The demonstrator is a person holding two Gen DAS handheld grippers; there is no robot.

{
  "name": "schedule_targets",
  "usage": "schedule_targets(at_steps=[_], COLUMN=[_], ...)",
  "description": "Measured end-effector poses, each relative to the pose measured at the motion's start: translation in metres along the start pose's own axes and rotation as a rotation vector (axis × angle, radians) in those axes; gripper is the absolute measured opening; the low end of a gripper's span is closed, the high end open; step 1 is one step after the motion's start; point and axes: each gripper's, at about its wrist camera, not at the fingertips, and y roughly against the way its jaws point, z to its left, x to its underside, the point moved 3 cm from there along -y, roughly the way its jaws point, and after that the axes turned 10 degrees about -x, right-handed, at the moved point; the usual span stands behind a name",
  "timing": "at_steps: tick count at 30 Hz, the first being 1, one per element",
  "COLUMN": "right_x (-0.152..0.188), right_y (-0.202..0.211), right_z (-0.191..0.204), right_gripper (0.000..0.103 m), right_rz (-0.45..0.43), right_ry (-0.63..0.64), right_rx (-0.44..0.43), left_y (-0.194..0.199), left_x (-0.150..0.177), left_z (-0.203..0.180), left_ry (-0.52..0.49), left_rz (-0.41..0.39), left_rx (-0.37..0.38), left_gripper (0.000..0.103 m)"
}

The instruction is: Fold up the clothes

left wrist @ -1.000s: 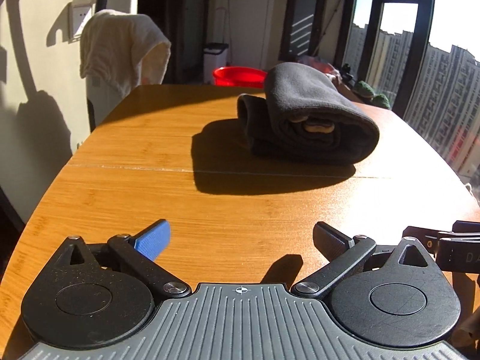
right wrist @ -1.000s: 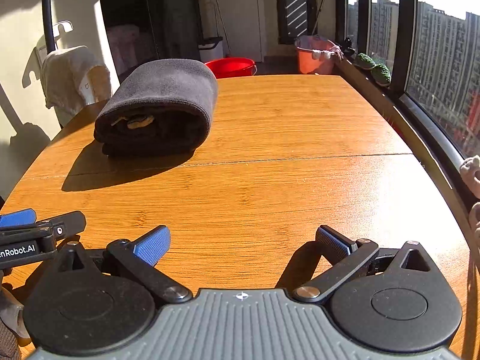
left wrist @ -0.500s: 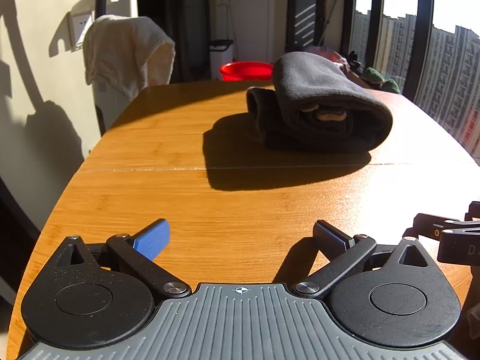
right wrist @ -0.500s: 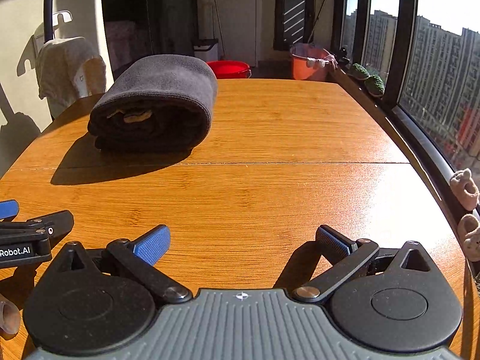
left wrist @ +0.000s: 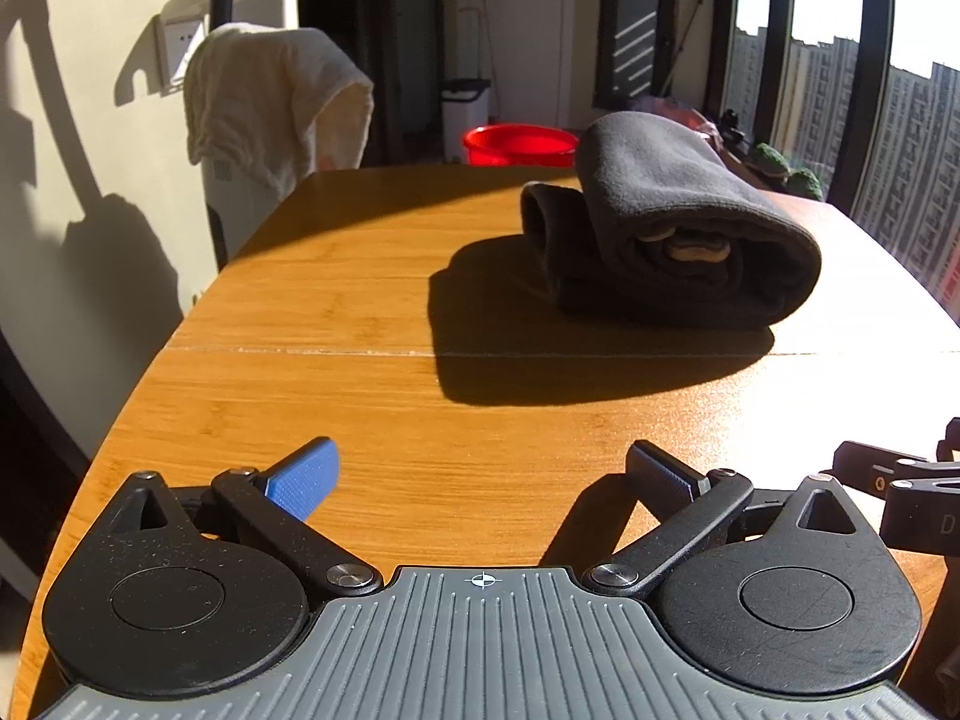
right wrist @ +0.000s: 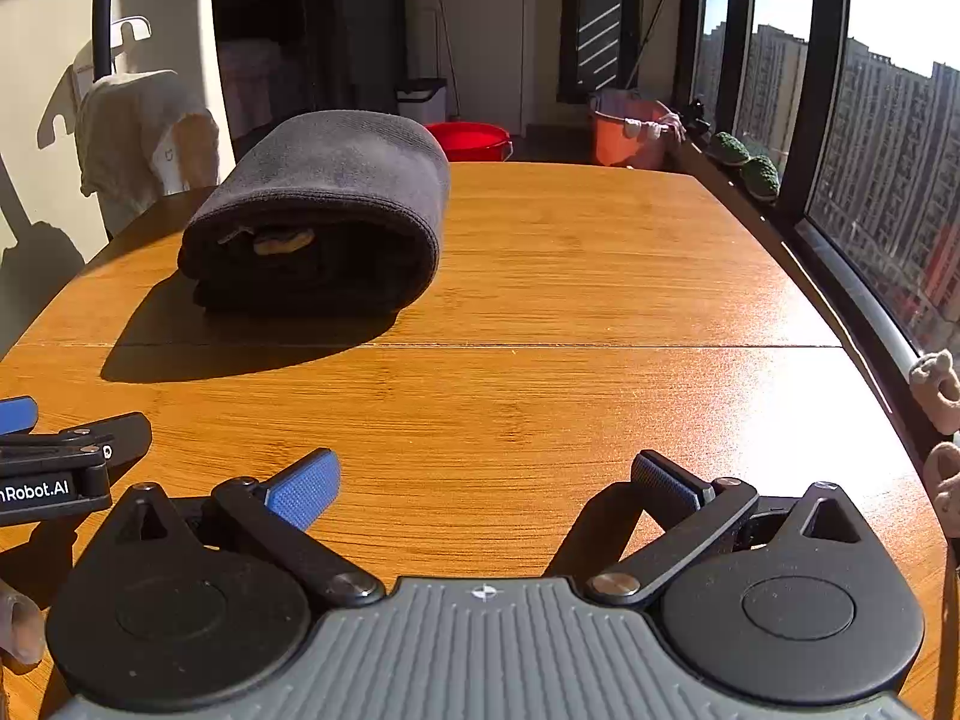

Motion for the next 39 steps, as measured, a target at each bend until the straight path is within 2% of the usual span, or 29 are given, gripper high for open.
schedule_targets(at_steps=[23, 39], right_x=[-0.0001, -0.0003], right_y=[-0.0009, -0.0014], right_z=[0.0019, 0.0027], right_gripper=[0.103, 0.103], right_rz=[-0.003, -0.004], right_ry=[-0.003, -0.003], right_rx=[-0.005, -0.005], left_y=[-0.0009, -0.0008], left_x=[-0.0004, 0.0000], left_z=[-0.0001, -0.0006], left_ry=[-0.025, -0.022], left_rz=[0.002, -0.002], left_rx=[0.030, 0.023], left_gripper=[0.103, 0.103])
